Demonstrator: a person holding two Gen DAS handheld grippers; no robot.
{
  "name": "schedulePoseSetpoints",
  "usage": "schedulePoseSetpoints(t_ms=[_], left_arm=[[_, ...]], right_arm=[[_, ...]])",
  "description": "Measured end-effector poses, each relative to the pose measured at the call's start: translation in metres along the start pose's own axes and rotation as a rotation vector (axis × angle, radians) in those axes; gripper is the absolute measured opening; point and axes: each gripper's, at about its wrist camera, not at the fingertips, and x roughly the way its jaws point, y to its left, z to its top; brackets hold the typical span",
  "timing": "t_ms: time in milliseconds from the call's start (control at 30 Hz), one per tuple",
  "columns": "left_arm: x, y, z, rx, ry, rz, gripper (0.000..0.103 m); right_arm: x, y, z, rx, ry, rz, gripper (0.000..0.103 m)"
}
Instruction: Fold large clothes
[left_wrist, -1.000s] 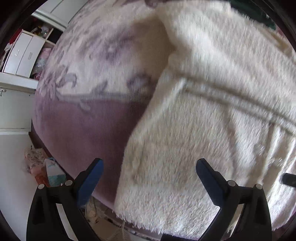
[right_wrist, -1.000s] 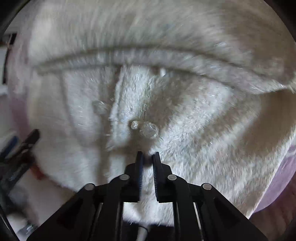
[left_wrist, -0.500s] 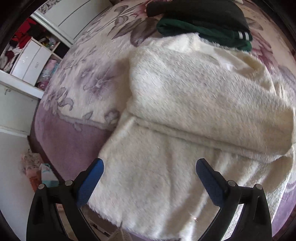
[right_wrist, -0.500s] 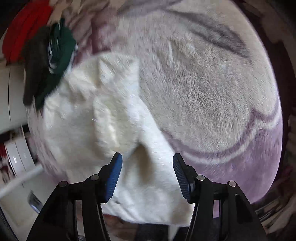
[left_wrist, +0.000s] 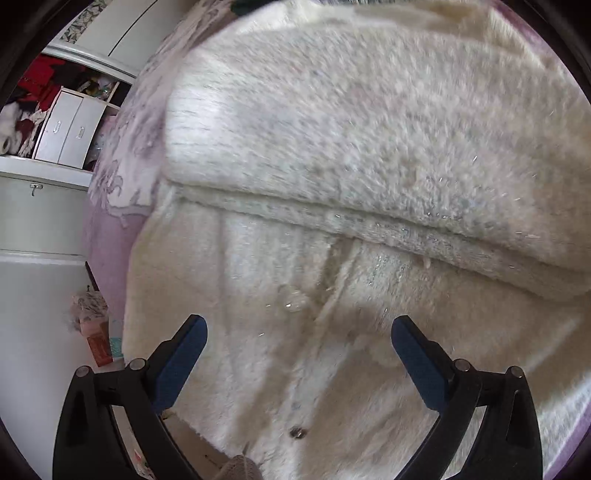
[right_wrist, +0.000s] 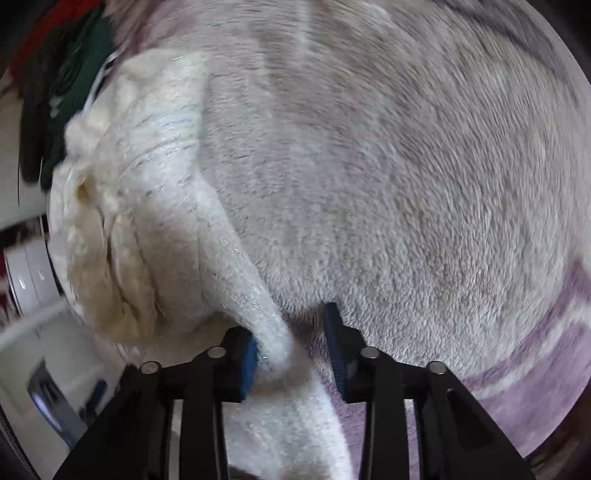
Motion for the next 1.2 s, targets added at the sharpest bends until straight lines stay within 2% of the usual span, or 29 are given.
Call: schedulePoseSetpoints(t_ms=[133, 167, 200, 267, 333, 400, 467, 500, 533, 567, 600, 633, 700, 733, 800, 833, 867, 900, 967, 1000, 1033, 1100, 1200], left_arm=[[0.018, -0.004, 0.005, -0.011, 0.010, 0.027, 0.103], [0.021, -0.002, 0.006, -0.024, 0.016, 0.021, 0.103], [0.023, -0.001, 0.006, -0.039, 0.019, 0.014, 0.103], [0.028, 0.001, 0.007, -0.055, 0.029, -0.001, 0.103], [0.027, 0.003, 0.008, -0.061, 0.035, 0.003, 0.103], [0.024, 0.003, 0.009, -0.064, 0.039, 0.003, 0.103], [0.015, 0.010, 0.006, -0.077, 0.026, 0.001, 0.103], [0.011, 0.014, 0.004, -0.084, 0.019, 0.005, 0.103], [0.007, 0.017, 0.003, -0.094, 0.013, 0.010, 0.103], [0.004, 0.021, 0.001, -0.106, 0.008, 0.018, 0.103], [0.000, 0.025, 0.000, -0.118, 0.007, 0.026, 0.103], [-0.003, 0.031, -0.003, -0.132, 0.003, 0.038, 0.103], [-0.007, 0.040, -0.008, -0.153, 0.002, 0.049, 0.103], [-0.010, 0.044, -0.012, -0.167, 0.005, 0.043, 0.103], [-0.014, 0.045, -0.020, -0.175, 0.009, 0.040, 0.103], [-0.017, 0.044, -0.023, -0.173, 0.010, 0.040, 0.103], [-0.019, 0.042, -0.027, -0.167, 0.010, 0.044, 0.103], [-0.022, 0.042, -0.033, -0.157, 0.009, 0.054, 0.103], [-0.027, 0.036, -0.042, -0.137, 0.009, 0.068, 0.103], [-0.029, 0.035, -0.049, -0.119, 0.010, 0.084, 0.103], [-0.030, 0.034, -0.054, -0.105, 0.012, 0.091, 0.103], [-0.031, 0.031, -0.063, -0.086, 0.019, 0.089, 0.103], [-0.034, 0.032, -0.077, -0.060, 0.037, 0.081, 0.103]], right_arm=[[-0.002, 0.062, 0.004, -0.338, -0.096, -0.219, 0.043], [-0.004, 0.065, 0.006, -0.358, -0.123, -0.246, 0.042], [-0.008, 0.058, 0.010, -0.310, -0.134, -0.230, 0.035], [-0.010, 0.032, 0.019, -0.177, -0.109, -0.156, 0.035], [-0.012, 0.007, 0.017, -0.042, -0.042, -0.068, 0.035], [-0.019, 0.007, 0.020, -0.019, 0.047, -0.005, 0.036], [-0.039, -0.007, 0.031, 0.074, 0.116, 0.119, 0.041], [-0.050, -0.018, 0.038, 0.135, 0.143, 0.213, 0.041], [-0.062, -0.029, 0.047, 0.192, 0.126, 0.271, 0.044], [-0.069, -0.035, 0.055, 0.218, 0.110, 0.291, 0.050], [-0.076, -0.042, 0.071, 0.241, 0.086, 0.325, 0.060], [-0.077, -0.047, 0.089, 0.257, 0.067, 0.351, 0.061], [-0.061, -0.050, 0.114, 0.276, 0.077, 0.387, 0.061], [-0.046, -0.050, 0.133, 0.299, 0.104, 0.433, 0.061], [0.002, -0.043, 0.143, 0.336, 0.205, 0.527, 0.061], [0.012, -0.030, 0.148, 0.320, 0.250, 0.565, 0.059], [0.025, -0.021, 0.138, 0.285, 0.269, 0.560, 0.048], [0.030, -0.004, 0.131, 0.222, 0.291, 0.502, 0.010], [0.026, 0.012, 0.121, 0.178, 0.246, 0.407, 0.010], [0.012, 0.018, 0.120, 0.159, 0.184, 0.334, 0.009], [0.001, 0.019, 0.122, 0.157, 0.138, 0.297, 0.007], [-0.020, -0.005, 0.127, 0.192, 0.051, 0.247, 0.007], [-0.009, -0.007, 0.129, 0.153, 0.106, 0.234, 0.008]])
